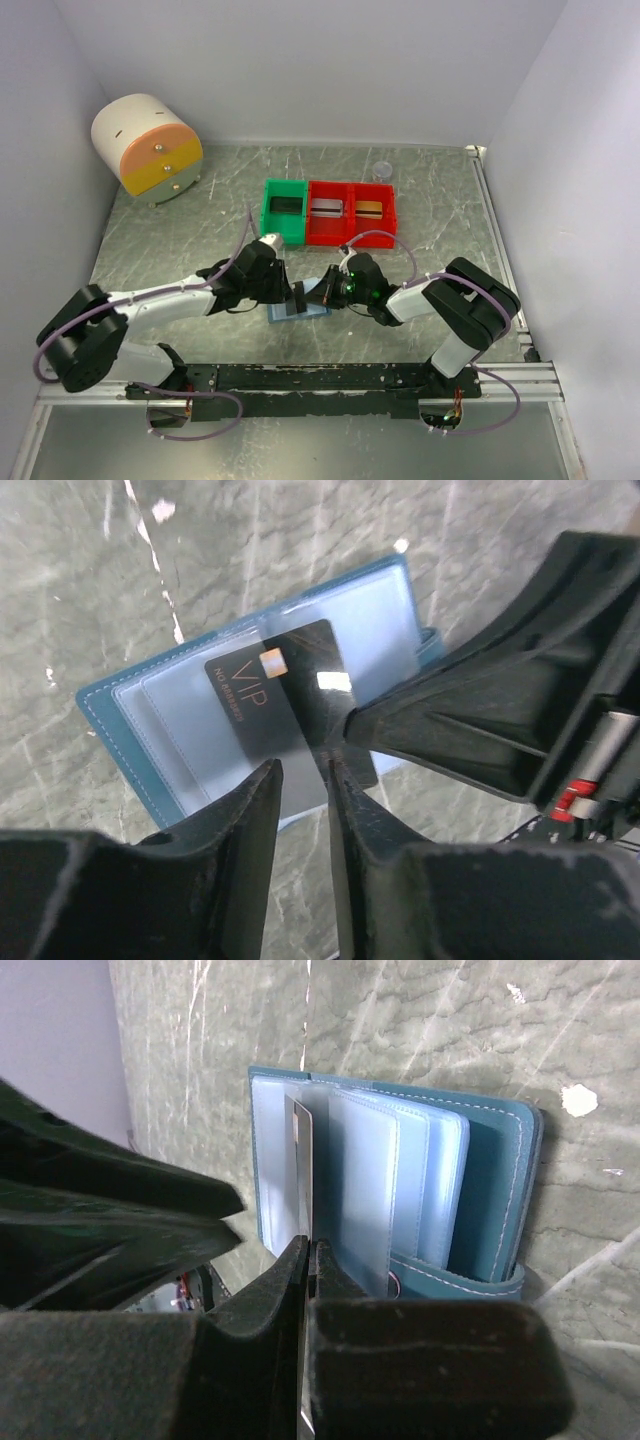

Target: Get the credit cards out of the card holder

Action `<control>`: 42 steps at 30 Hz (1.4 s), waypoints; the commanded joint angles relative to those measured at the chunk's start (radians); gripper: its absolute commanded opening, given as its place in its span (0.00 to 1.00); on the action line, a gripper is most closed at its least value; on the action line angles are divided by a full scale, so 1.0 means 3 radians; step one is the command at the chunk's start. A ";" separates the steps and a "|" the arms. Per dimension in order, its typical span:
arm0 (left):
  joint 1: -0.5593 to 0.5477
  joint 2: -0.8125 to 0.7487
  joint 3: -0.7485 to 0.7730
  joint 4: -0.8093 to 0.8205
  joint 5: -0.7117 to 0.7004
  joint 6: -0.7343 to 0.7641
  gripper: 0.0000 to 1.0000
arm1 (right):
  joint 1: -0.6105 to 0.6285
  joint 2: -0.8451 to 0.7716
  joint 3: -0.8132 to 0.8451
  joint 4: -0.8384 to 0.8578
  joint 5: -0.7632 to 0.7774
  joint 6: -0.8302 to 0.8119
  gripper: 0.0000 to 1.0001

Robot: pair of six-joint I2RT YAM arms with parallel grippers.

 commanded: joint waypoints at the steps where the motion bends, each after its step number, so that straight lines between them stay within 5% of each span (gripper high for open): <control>1: -0.0026 0.0314 -0.0070 0.0052 0.0129 -0.0068 0.33 | -0.0015 -0.0023 -0.0037 -0.0057 0.0025 -0.0071 0.00; 12: -0.0031 0.0511 -0.0032 -0.0341 -0.0231 0.0203 0.19 | -0.0017 0.0058 0.0113 -0.0073 -0.0166 -0.0191 0.12; 19: -0.0029 0.0450 -0.0045 -0.0377 -0.0274 0.0196 0.18 | -0.0046 -0.0001 0.0318 -0.0585 -0.0006 -0.0425 0.20; 28: -0.0027 0.0392 -0.0046 -0.0409 -0.0277 0.0190 0.17 | -0.0108 0.0115 0.0319 -0.0357 -0.0286 -0.0394 0.23; 37: -0.0028 0.0387 -0.0045 -0.0401 -0.0256 0.0183 0.18 | -0.0105 0.0281 0.0256 -0.0036 -0.0477 -0.0311 0.21; 42: -0.0031 0.0375 -0.0040 -0.0412 -0.0266 0.0177 0.18 | -0.0109 0.0291 0.0236 0.0012 -0.0463 -0.0290 0.09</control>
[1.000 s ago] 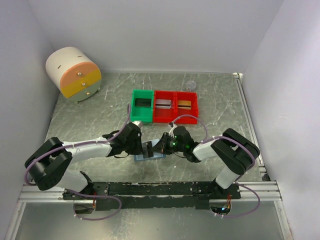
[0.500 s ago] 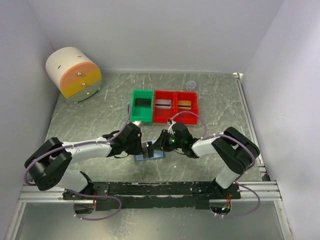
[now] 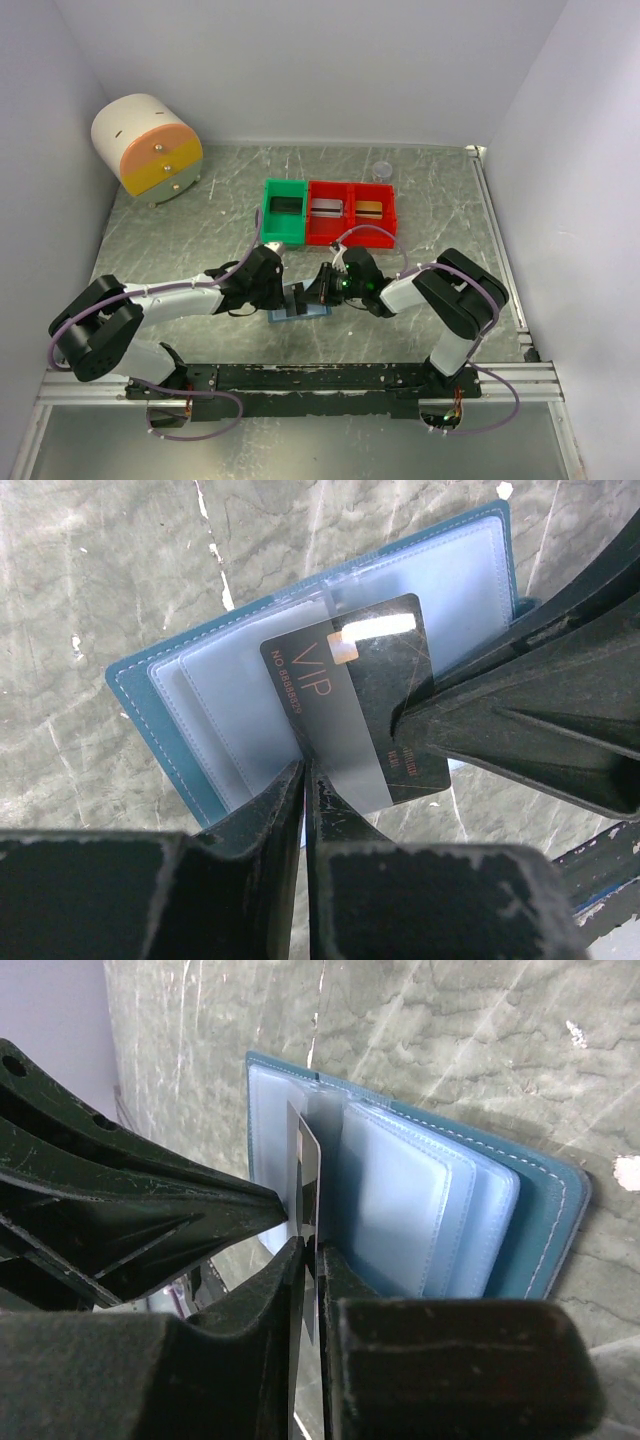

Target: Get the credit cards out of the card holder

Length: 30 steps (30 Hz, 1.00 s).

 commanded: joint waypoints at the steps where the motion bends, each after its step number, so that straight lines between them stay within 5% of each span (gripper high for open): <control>1: -0.0007 -0.0016 -0.0028 -0.0304 -0.0157 0.0070 0.18 | -0.0013 0.0007 -0.0049 0.0137 -0.0009 0.0027 0.08; 14: -0.0009 -0.0055 -0.0033 -0.0298 -0.0140 0.0060 0.18 | 0.0000 0.0163 -0.0090 0.0498 -0.0097 0.0194 0.11; 19: -0.0008 -0.0107 -0.0051 -0.0322 -0.0174 0.0042 0.19 | -0.0004 -0.0063 -0.0117 0.0124 0.0168 0.0081 0.01; 30: -0.0009 -0.0743 0.0029 -0.0606 -0.0474 0.0007 0.35 | -0.0030 -0.0725 -0.0194 -0.0380 0.0527 -0.0175 0.00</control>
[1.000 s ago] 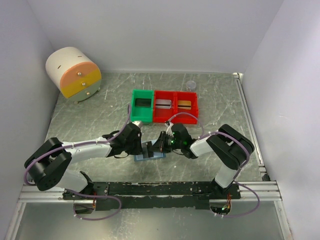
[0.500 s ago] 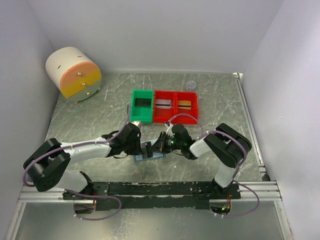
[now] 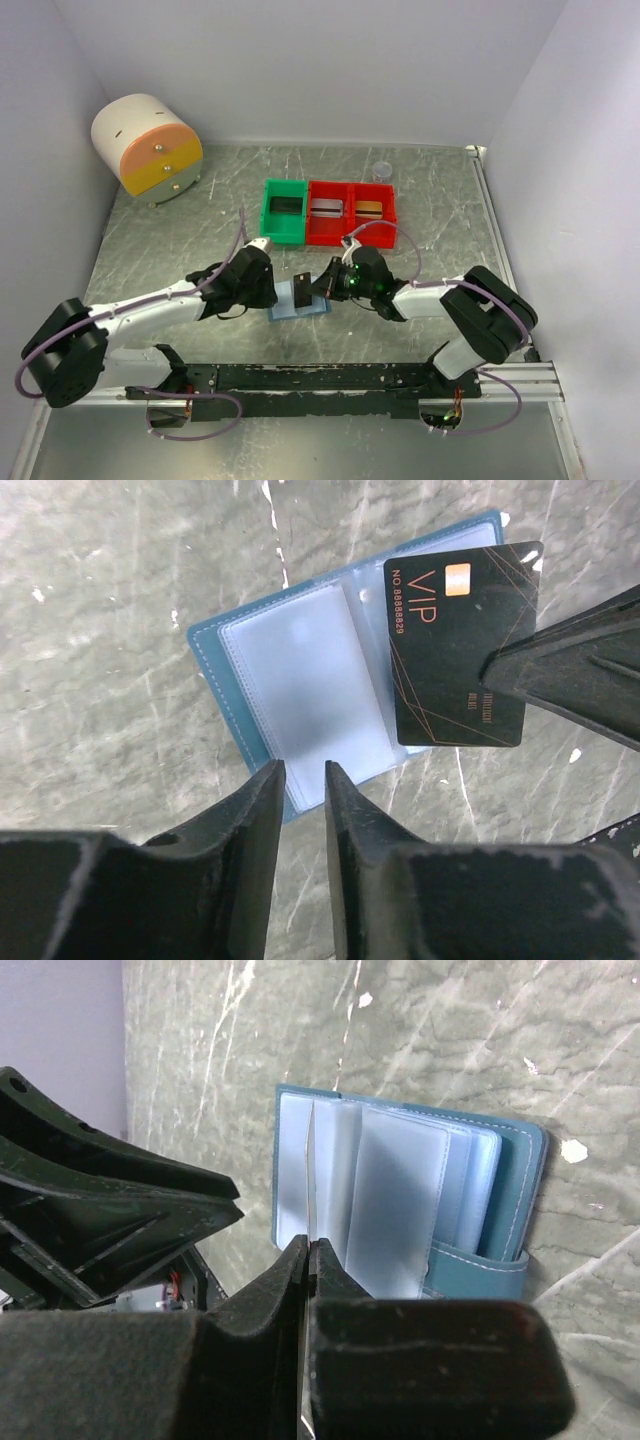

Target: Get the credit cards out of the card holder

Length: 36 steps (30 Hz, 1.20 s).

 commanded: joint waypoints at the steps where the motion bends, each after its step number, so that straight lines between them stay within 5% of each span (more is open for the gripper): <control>1: -0.0008 -0.0280 0.0077 -0.0227 -0.0228 0.0015 0.38 | -0.0014 -0.0167 -0.0040 -0.0116 0.0106 -0.0157 0.00; 16: 0.0239 -0.0644 0.0767 -0.1096 -0.0830 0.0395 1.00 | 0.0186 -0.1233 -0.0420 0.0214 0.0440 -0.0800 0.00; 25: 0.1790 -0.0708 0.1062 -0.1145 -0.0140 0.0969 0.99 | 0.0335 -0.1751 -0.0345 0.0013 0.0741 -0.1618 0.00; 36: 0.1829 -0.1082 0.0729 -0.0975 -0.0484 0.0987 0.99 | 0.0359 -0.1800 -0.0018 -0.0186 0.1066 -0.3065 0.00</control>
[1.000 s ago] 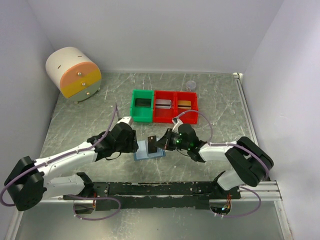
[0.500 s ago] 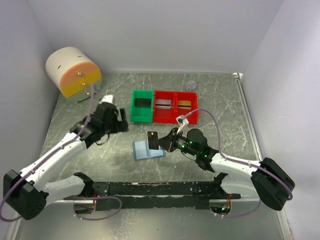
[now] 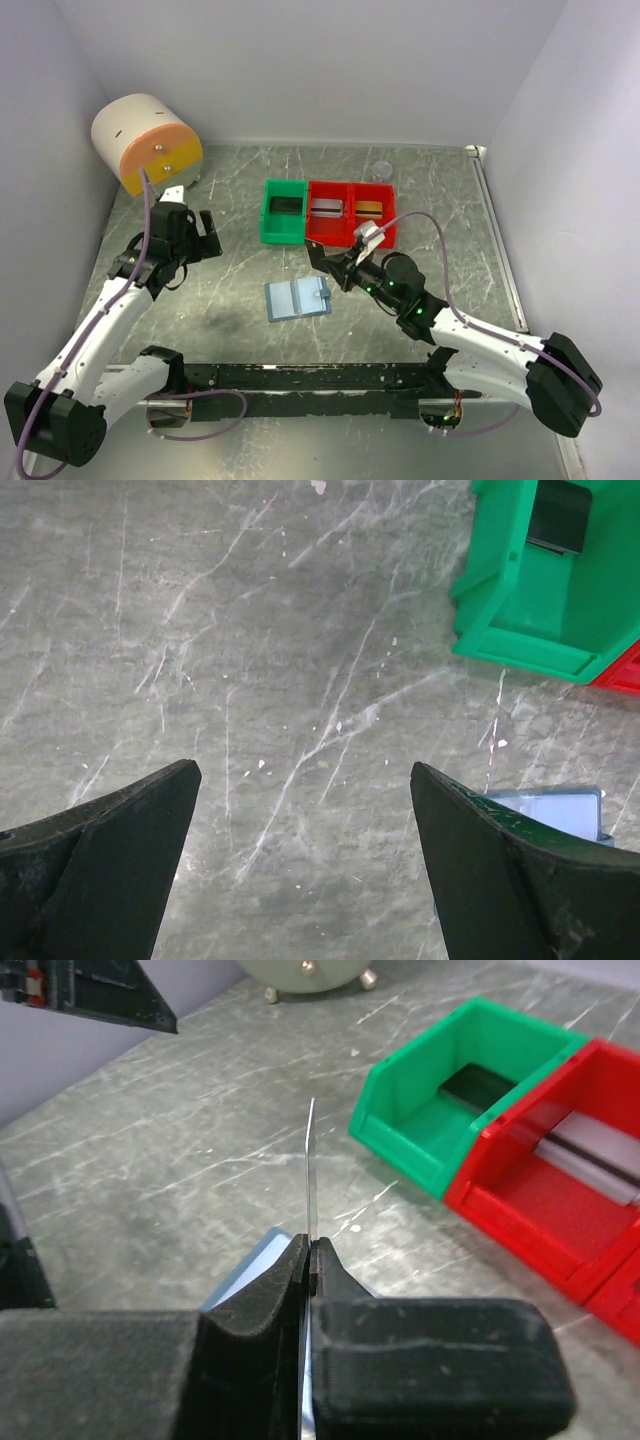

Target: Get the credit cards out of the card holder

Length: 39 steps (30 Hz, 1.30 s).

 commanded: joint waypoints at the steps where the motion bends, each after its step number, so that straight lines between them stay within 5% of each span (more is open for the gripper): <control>1: 0.0015 -0.0112 -0.0013 0.0081 -0.0095 0.0067 0.99 | 0.0015 0.0142 0.0267 -0.0079 0.0203 -0.0760 0.00; 17: 0.0015 -0.0236 0.0076 -0.0091 -0.0363 0.0067 0.99 | 0.0271 0.1928 0.2343 -0.1344 0.1088 -0.2545 0.00; 29: 0.0025 -0.0767 -0.0075 0.0034 -0.0670 -0.0002 0.99 | 0.0264 0.3012 0.3293 -0.1679 0.1151 -0.3181 0.00; 39: 0.0025 -0.0702 -0.0033 0.0005 -0.0575 0.0011 0.99 | 0.0145 0.3578 0.3701 -0.1794 0.1214 -0.3375 0.00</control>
